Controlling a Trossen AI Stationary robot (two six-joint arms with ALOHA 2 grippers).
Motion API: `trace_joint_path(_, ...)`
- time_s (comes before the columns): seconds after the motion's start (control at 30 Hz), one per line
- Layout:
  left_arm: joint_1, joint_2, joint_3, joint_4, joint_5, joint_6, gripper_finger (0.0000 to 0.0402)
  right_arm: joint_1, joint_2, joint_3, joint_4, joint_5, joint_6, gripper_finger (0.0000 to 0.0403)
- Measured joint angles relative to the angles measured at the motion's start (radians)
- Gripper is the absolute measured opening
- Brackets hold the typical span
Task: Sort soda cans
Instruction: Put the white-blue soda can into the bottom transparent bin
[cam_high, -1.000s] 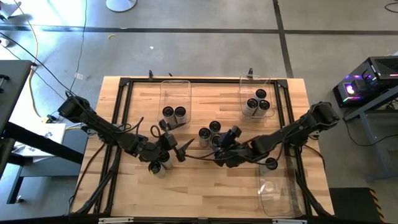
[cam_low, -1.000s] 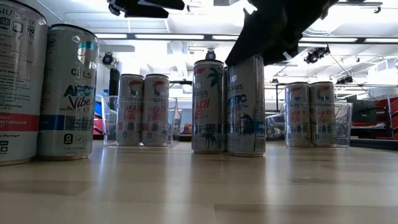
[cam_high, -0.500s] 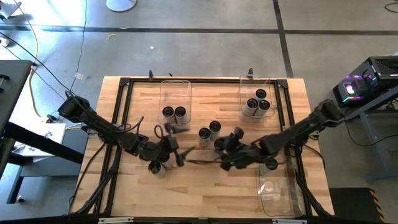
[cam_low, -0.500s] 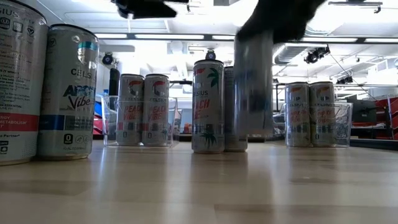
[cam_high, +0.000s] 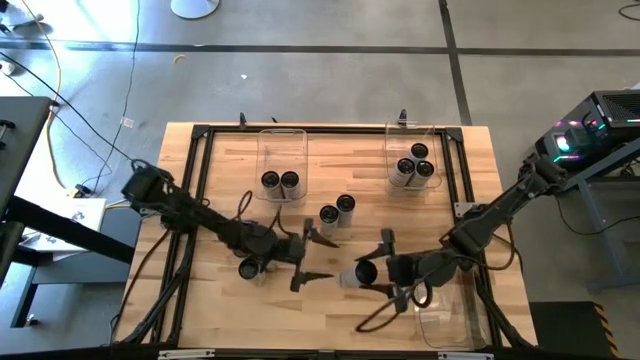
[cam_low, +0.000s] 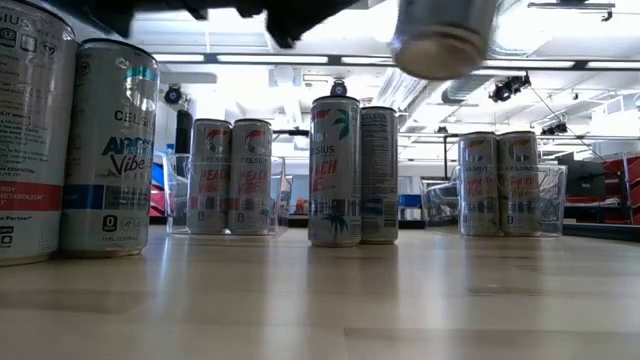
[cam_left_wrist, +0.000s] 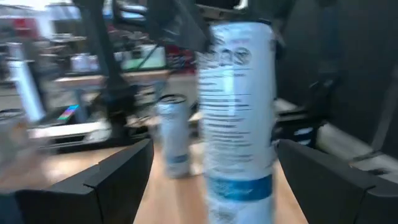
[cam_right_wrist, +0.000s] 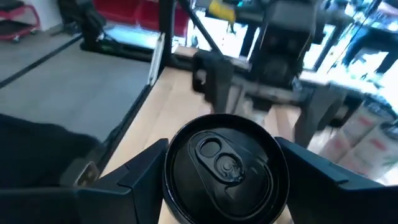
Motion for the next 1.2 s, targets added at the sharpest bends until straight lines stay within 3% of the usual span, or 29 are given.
trace_joint_path(0.1,0.031,0.038,0.022,0.011,0.128,-0.051,0.0340,-0.017,0.000,0.000,0.022,0.004,-0.057,0.0240)
trace_joint_path(0.23,0.056,0.074,0.061,0.009,0.188,-0.122,0.0340,-0.049,0.000,0.000,0.054,-0.030,-0.107,0.0240)
trace_joint_path(0.6,0.065,0.134,0.128,-0.062,0.186,-0.072,0.0333,-0.079,0.000,0.000,0.057,-0.057,-0.125,0.0240)
trace_joint_path(0.87,0.065,0.136,0.135,-0.085,0.193,-0.066,0.0237,-0.079,0.000,0.000,0.052,-0.048,-0.100,0.0242)
trace_joint_path(0.93,0.064,0.136,0.135,-0.085,0.194,-0.070,0.0236,-0.079,0.000,0.000,0.054,-0.046,-0.092,0.0259)
trace_joint_path(1.1,0.064,0.136,0.134,-0.094,0.154,-0.063,0.0236,-0.078,-0.001,0.001,0.056,0.020,-0.020,0.0297)
trace_joint_path(1.2,0.053,0.139,0.131,-0.116,0.051,-0.033,0.0236,-0.062,-0.010,0.004,0.036,0.117,0.072,0.0302)
